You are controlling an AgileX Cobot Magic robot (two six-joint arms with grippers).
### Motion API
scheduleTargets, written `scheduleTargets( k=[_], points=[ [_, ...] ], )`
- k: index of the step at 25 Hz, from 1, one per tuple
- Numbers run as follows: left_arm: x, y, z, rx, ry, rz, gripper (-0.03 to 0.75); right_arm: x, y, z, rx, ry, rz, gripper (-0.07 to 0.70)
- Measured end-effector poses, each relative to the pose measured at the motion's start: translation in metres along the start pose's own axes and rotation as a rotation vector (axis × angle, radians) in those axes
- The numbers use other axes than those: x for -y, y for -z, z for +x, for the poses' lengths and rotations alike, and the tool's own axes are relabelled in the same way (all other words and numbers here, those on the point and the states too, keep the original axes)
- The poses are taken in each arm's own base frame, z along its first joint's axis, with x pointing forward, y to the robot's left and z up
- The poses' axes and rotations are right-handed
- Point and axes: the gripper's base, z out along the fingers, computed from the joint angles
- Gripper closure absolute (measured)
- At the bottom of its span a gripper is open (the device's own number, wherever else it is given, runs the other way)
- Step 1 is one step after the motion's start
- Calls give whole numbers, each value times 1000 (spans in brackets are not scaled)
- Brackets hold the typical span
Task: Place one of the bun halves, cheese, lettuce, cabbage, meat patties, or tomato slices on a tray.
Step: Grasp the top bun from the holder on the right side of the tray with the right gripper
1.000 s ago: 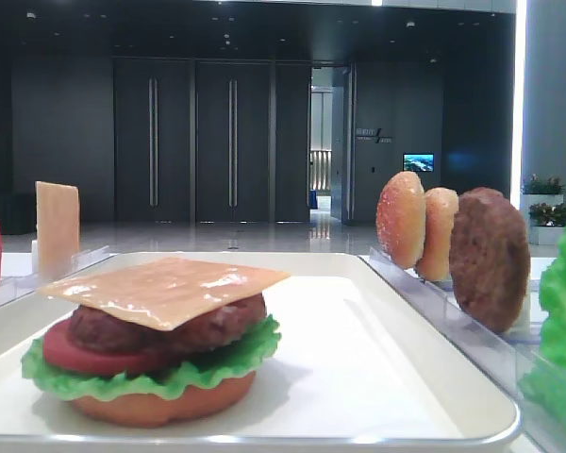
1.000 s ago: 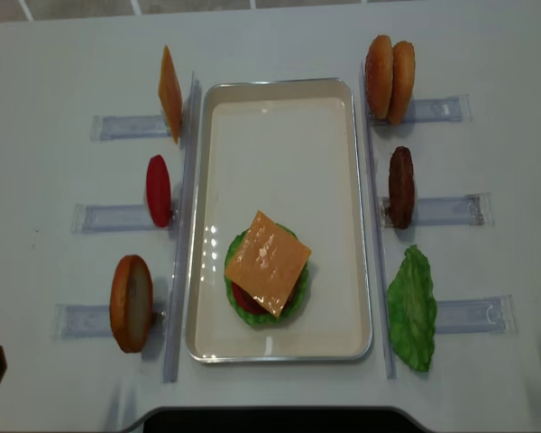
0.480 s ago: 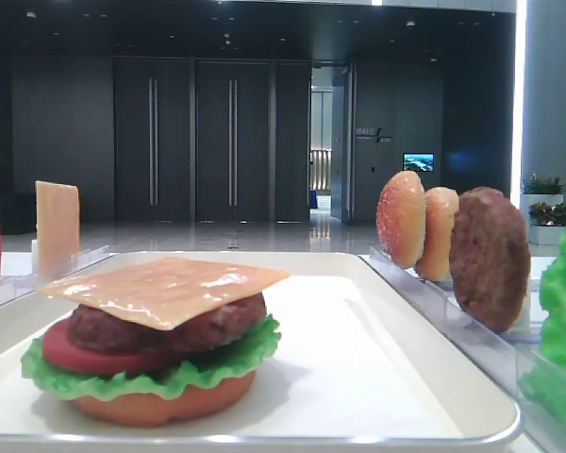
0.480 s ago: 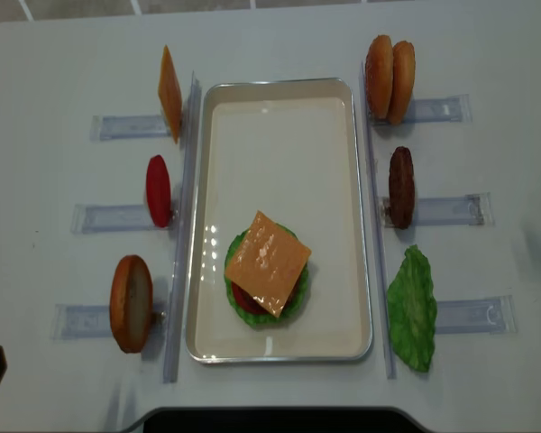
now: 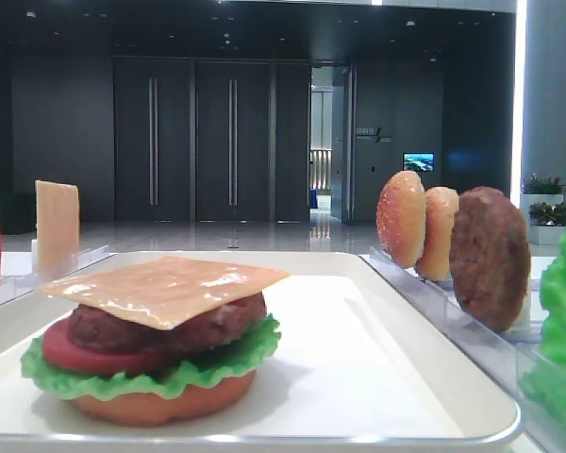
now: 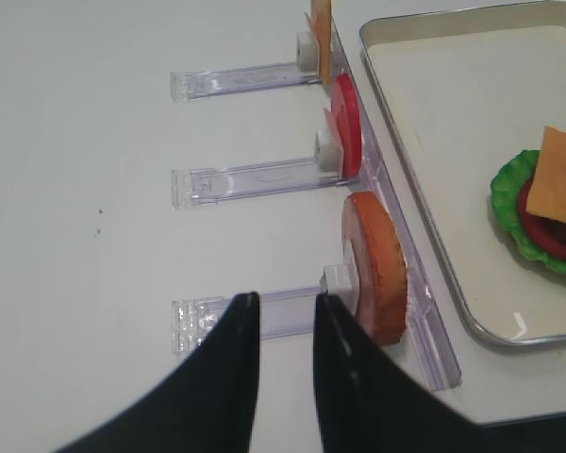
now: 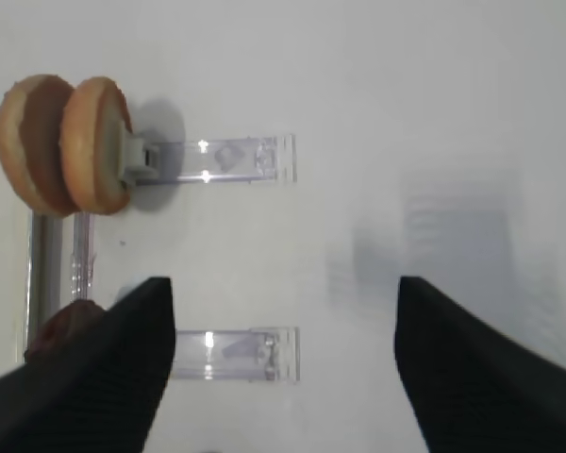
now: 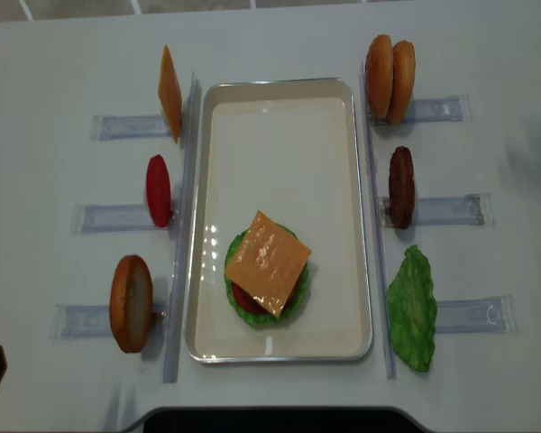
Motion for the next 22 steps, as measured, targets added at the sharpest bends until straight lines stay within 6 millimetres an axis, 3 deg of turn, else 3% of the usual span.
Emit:
scheduleTargets(
  k=[5, 12, 22],
  points=[
    [0, 0, 0, 0, 0, 0, 566, 5, -26, -29, -16, 2, -1, 159],
    [0, 0, 0, 0, 0, 0, 566, 9, -42, -52, -4, 22, 4, 159],
    [0, 0, 0, 0, 0, 0, 566, 6, -44, -51, -52, -60, 39, 159]
  ],
)
